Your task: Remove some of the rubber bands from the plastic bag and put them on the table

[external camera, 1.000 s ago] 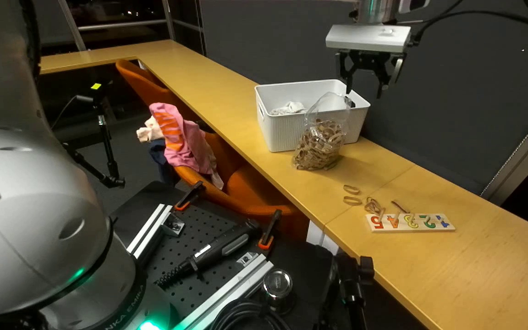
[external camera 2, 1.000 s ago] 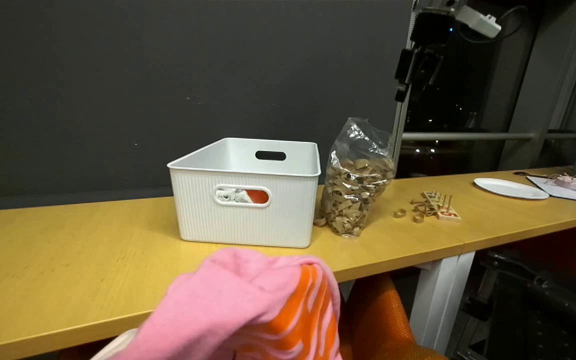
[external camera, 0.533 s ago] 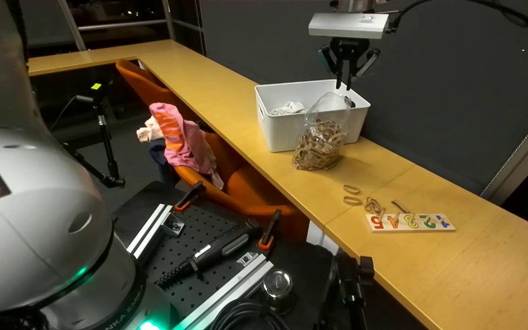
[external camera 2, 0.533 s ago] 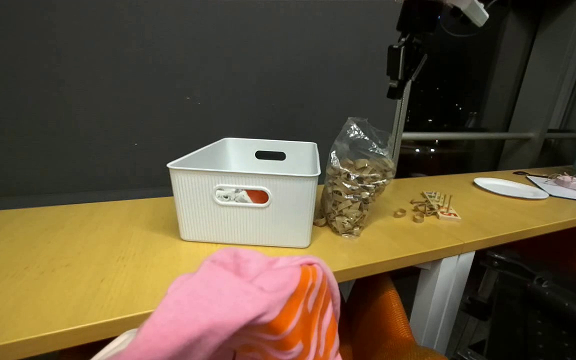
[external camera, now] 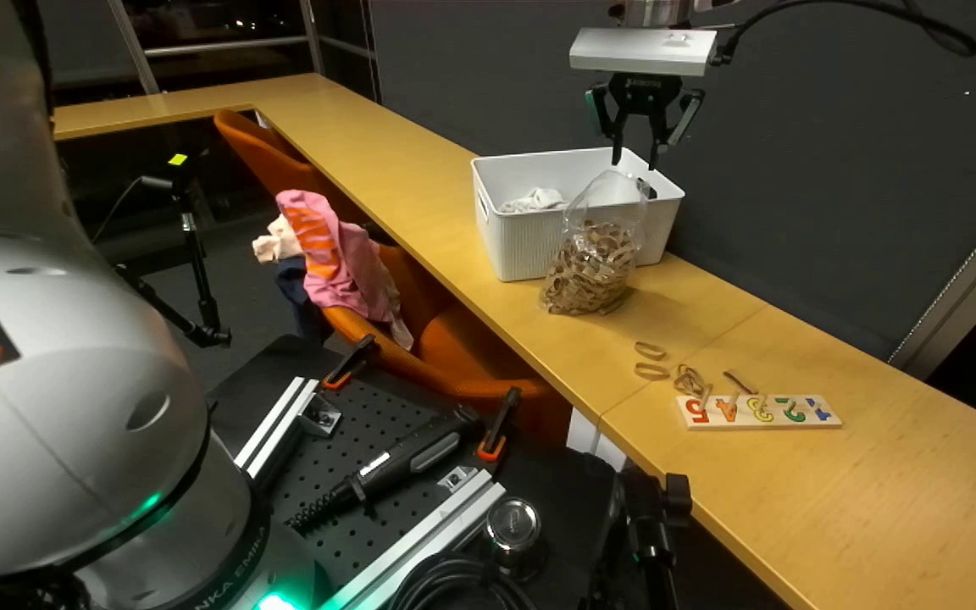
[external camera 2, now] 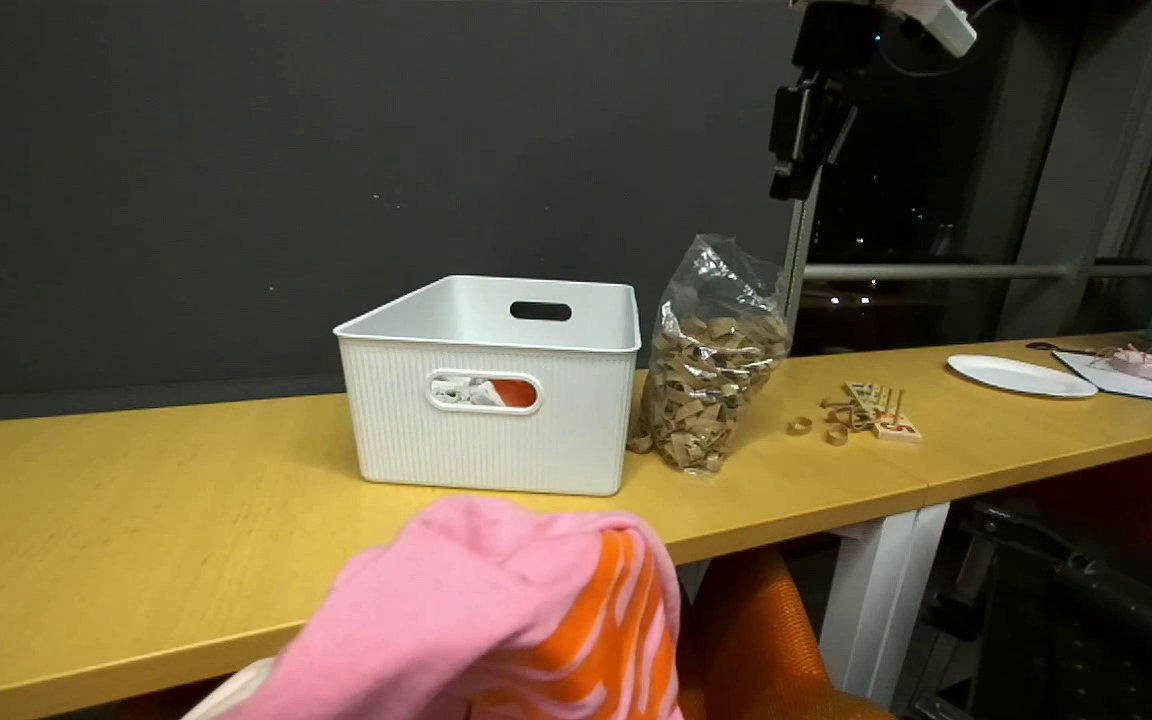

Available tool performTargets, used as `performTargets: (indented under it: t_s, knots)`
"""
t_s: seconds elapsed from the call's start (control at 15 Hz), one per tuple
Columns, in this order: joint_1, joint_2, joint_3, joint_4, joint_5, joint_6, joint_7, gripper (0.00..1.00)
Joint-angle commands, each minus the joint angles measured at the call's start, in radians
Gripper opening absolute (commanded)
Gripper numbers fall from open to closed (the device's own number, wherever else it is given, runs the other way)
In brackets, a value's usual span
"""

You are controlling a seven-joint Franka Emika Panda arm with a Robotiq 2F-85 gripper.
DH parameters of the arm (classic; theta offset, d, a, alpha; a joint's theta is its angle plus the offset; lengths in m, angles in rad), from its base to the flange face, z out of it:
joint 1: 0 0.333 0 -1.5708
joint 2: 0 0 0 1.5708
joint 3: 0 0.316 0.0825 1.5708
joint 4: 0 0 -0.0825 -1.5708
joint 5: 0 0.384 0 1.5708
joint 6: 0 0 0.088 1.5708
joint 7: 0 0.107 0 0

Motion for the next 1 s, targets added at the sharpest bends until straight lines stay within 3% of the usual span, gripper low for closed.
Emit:
performTargets:
  t_s: [0.0,0.07,0.33,0.4,0.53,0.93]
  knots:
    - [-0.001,0.0,0.001,0.002,0.0,-0.002,0.0,0.76]
    - [0.006,0.064,0.003,0.05,-0.011,0.017,0.034,0.77]
    - [-0.001,0.215,0.022,0.198,0.016,-0.002,-0.005,1.0]
    - [-0.003,0.239,0.027,0.226,0.013,-0.01,-0.001,0.61]
    - [-0.005,0.283,0.038,0.273,0.007,-0.017,0.002,0.64]
    - [0.035,0.262,0.051,0.249,-0.026,0.0,0.08,0.19]
